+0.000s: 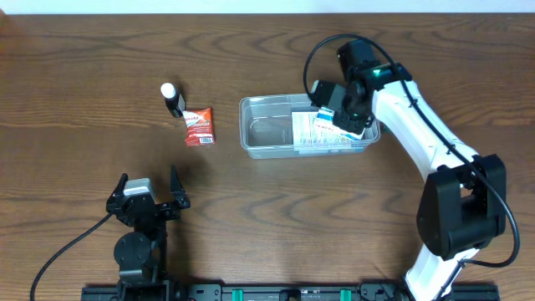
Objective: Pack container
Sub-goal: 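Lift the white Panadol box and carry it over the container, then lower the white Panadol box into the container beside the blue box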
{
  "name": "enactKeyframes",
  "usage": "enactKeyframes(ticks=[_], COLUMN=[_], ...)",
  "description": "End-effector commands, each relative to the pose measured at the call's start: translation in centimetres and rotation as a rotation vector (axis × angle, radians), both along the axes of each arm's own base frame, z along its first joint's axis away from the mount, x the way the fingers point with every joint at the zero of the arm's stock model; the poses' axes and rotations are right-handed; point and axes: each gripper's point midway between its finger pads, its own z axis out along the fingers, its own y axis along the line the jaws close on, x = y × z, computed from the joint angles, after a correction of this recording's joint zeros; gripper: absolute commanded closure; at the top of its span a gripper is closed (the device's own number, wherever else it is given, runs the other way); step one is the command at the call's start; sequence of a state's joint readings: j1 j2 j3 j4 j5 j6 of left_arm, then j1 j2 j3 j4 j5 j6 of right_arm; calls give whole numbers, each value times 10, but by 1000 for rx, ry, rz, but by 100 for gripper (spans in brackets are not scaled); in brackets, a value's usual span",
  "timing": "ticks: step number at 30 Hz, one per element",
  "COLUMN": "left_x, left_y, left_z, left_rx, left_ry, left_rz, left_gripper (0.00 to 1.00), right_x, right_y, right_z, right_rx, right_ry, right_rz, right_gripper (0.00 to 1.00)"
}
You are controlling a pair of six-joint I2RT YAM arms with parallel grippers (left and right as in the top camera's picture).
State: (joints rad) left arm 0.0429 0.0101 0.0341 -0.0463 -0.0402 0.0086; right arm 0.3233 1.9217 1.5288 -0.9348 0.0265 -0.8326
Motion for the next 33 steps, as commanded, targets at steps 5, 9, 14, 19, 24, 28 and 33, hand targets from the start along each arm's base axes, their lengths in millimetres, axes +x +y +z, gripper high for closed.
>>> enactKeyframes(ticks=[5, 9, 14, 19, 24, 28, 33], left_x=[0, 0, 0, 0, 0, 0, 0], left_y=[0, 0, 0, 0, 0, 0, 0], left_z=[-18, -18, -18, -18, -18, -18, -18], left_rx=[16, 16, 16, 16, 16, 16, 16], left_ry=[46, 46, 46, 46, 46, 46, 46], left_rz=[-2, -2, -2, -2, -2, -2, -2], left_gripper=[2, 2, 2, 2, 2, 2, 2], right_x=[-11, -29, -49, -47, -40, -36, -37], right_y=[21, 17, 22, 20, 19, 18, 6], right_z=[1, -3, -3, -2, -3, -7, -21], right_rx=[107, 134, 227, 256, 267, 262, 207], right_ry=[38, 132, 290, 306, 281, 258, 229], right_rz=[-347, -537, -664, -739, -739, -743, -756], right_gripper=[87, 99, 99, 99, 99, 99, 99])
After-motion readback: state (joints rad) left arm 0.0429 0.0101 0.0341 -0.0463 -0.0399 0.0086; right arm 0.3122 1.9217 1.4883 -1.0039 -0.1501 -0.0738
